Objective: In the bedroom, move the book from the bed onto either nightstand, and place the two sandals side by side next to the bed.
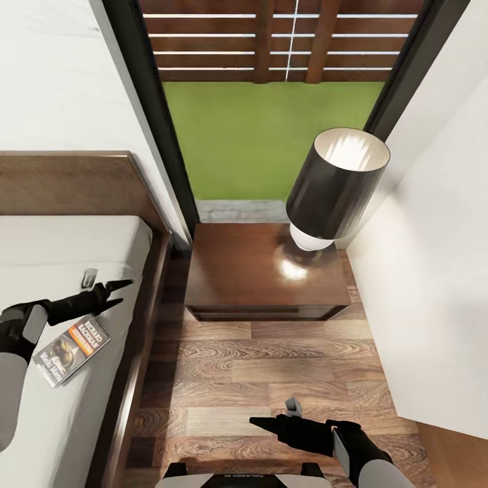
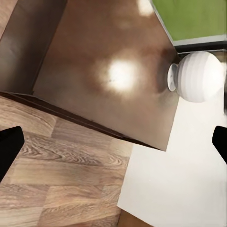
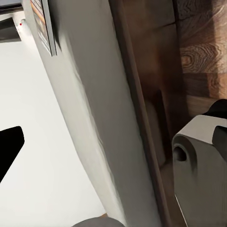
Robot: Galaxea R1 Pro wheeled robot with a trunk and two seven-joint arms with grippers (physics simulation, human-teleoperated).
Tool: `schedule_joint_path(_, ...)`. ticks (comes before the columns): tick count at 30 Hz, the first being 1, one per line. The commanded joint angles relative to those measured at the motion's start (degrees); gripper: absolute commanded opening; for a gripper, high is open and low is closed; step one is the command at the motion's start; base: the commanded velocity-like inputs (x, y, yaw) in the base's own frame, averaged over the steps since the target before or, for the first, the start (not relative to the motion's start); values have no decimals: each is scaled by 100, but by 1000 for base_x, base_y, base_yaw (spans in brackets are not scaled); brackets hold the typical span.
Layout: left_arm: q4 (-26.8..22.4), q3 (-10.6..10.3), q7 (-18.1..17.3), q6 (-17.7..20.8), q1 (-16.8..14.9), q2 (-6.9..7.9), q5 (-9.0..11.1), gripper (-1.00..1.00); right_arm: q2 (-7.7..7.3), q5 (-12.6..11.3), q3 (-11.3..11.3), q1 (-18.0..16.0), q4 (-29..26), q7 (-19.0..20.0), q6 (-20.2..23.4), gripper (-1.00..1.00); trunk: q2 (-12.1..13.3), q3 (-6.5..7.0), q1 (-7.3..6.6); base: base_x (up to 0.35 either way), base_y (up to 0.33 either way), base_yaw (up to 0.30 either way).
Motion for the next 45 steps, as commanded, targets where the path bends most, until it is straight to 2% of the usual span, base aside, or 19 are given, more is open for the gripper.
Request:
schedule_joint_path(1, -1, 20, -17, 15, -4, -79, -10, 100, 7, 45, -48, -3, -13, 28, 56, 100, -3, -3, 0, 0, 0, 0)
schedule_joint_path(2, 513, 26, -15, -123, 4, -257, -8, 100, 6, 45, -48, -3, -12, 22, 54, 100, -3, -3, 0, 0, 0, 0)
schedule_joint_path(6, 747, 22, -23, -253, 5, -336, -3, 100, 7, 45, -48, -4, -12, 18, 54, 100, -3, -3, 0, 0, 0, 0)
schedule_joint_path(10, 1054, 24, -12, -399, 5, -486, -28, 100, 7, 45, -48, -3, -13, 18, 54, 100, -3, -3, 0, 0, 0, 75)
schedule_joint_path(26, 1125, 18, -1, -472, 13, -514, -44, 100, 8, 45, -48, -3, -12, 20, 54, 100, -3, -3, 0, 0, 0, 172)
schedule_joint_path(34, 1130, 17, -22, -463, 14, -514, -34, 100, 8, 45, -48, -3, -12, 25, 54, 100, -3, -3, 0, 0, 0, 49)
schedule_joint_path(39, 1135, 17, -341, -461, 14, -514, -32, 100, 8, 45, -48, -3, -12, 25, 54, 100, -3, -3, 0, 0, 0, 5)
schedule_joint_path(41, 1152, 0, -720, -474, 14, -514, -39, 100, 8, 45, -48, -3, -12, 25, 54, 100, -3, -3, 0, 0, 0, 1)
schedule_joint_path(45, 1260, -205, -1164, -599, 32, -494, -77, 100, 8, 45, -48, -3, -12, 25, 54, 100, -3, -3, 0, 0, 0, 0)
